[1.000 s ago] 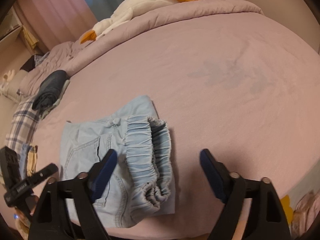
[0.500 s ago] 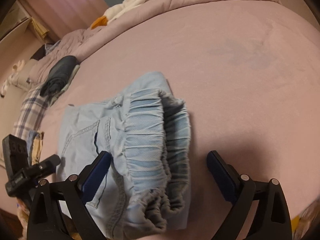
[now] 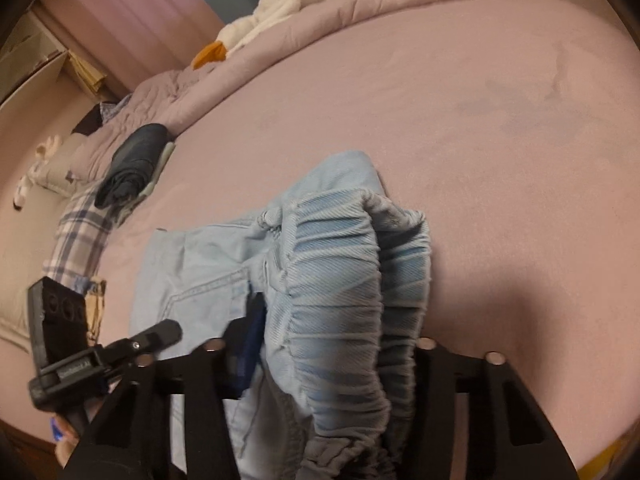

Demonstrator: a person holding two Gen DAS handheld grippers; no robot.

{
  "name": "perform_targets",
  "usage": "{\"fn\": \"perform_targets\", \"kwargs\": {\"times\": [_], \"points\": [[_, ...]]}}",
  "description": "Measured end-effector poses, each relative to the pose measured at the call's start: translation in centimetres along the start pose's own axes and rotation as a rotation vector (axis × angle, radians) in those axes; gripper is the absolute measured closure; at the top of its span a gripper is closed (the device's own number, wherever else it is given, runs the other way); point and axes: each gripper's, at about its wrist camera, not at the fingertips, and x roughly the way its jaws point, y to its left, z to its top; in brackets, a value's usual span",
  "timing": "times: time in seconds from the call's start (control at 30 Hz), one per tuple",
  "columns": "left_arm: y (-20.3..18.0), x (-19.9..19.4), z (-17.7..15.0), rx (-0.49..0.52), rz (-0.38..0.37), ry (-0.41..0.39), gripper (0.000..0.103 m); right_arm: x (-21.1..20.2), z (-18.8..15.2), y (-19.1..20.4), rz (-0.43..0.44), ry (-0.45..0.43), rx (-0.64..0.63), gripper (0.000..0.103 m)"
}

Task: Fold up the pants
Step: 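Grasp the folded edge with left gripper while right gripper grasps the waistband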

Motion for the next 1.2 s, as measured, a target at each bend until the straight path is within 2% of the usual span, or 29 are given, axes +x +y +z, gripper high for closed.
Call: {"fn": "perform_targets", "kwargs": {"times": [0.17, 0.33, 0.53, 0.87, 1.07, 1.2], "points": [[-2.1, -3.7, -1.4, 0.098, 0.102, -0.078, 0.086, -1.8, -0.6, 2.5, 0.014, -0.034, -0.029, 0.059], [-2.4, -6.9, -2.7, 0.134, 0.134, -0.132, 0.086, -2.7, -1.2, 4.3, 0.023, -0.063, -0.054, 0.059], [-2.0, -9.0, -3.7, 0.136, 0.133, -0.165, 0.086, -3.4, -1.2, 5.4, 0.034, -0.085, -0.078, 0.058], [-3.5, -10.5, -3.8, 0.157, 0.134, -0.204, 0.085, -4.8, -1.5, 5.6, 0.048, -0.112, -0.087, 0.058], [-4.2, -11.3, -2.6, 0.173, 0.126, -0.220, 0.086, -5.6, -0.8, 6.0, 0.060, -0.136, -0.103, 0.058], [-5.8, -12.0, -0.8, 0.224, 0.125, -0.231, 0.085, -6.4, 0.8, 6.7, 0.065, -0.170, -0.121, 0.058]]}}
